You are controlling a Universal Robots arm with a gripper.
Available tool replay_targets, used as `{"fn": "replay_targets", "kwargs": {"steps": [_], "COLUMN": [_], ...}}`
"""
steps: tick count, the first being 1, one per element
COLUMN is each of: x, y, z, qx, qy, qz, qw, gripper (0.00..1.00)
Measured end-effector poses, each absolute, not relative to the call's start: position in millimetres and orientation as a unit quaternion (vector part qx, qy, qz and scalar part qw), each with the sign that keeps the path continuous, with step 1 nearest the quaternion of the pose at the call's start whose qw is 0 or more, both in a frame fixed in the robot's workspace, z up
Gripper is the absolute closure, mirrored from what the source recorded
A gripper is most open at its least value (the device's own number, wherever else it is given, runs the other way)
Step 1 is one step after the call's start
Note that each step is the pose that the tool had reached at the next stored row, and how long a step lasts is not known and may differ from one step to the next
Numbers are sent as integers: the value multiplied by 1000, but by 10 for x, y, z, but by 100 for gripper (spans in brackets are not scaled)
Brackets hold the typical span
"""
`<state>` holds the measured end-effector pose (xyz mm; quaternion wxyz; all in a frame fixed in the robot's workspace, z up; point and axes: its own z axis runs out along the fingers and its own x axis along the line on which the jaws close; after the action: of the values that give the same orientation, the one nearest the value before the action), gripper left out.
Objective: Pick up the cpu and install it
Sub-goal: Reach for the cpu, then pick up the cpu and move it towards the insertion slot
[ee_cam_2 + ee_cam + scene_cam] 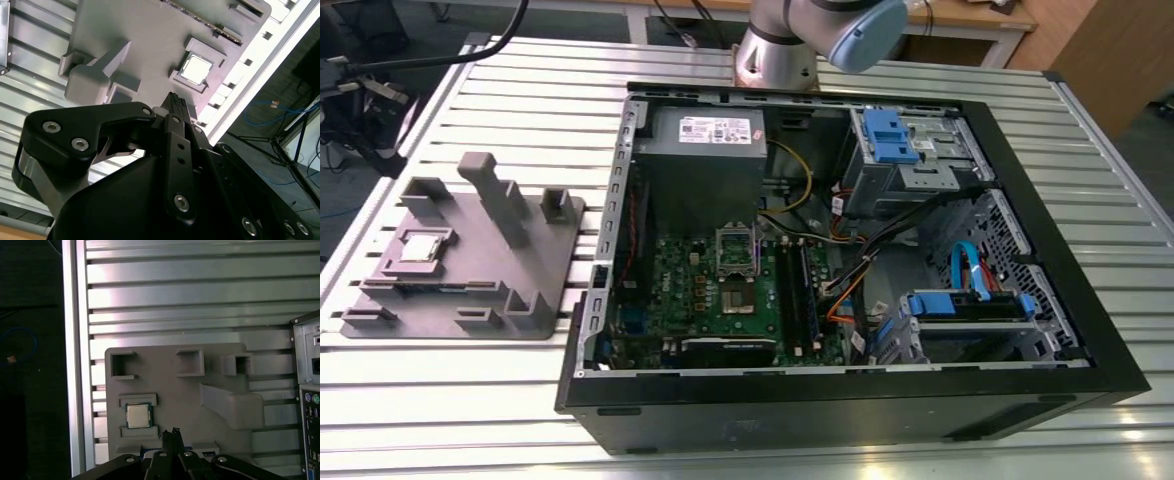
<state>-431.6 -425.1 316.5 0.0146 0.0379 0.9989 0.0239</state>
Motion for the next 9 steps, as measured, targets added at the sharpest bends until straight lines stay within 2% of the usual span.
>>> {"fn": "replay_targets", "kwargs": {"steps": [9], "x": [-4365], "y": [-4252], "z": [3096], "qx": [38], "qy": [999], "qz": [24], "qw": [15], "gripper": [89]}}
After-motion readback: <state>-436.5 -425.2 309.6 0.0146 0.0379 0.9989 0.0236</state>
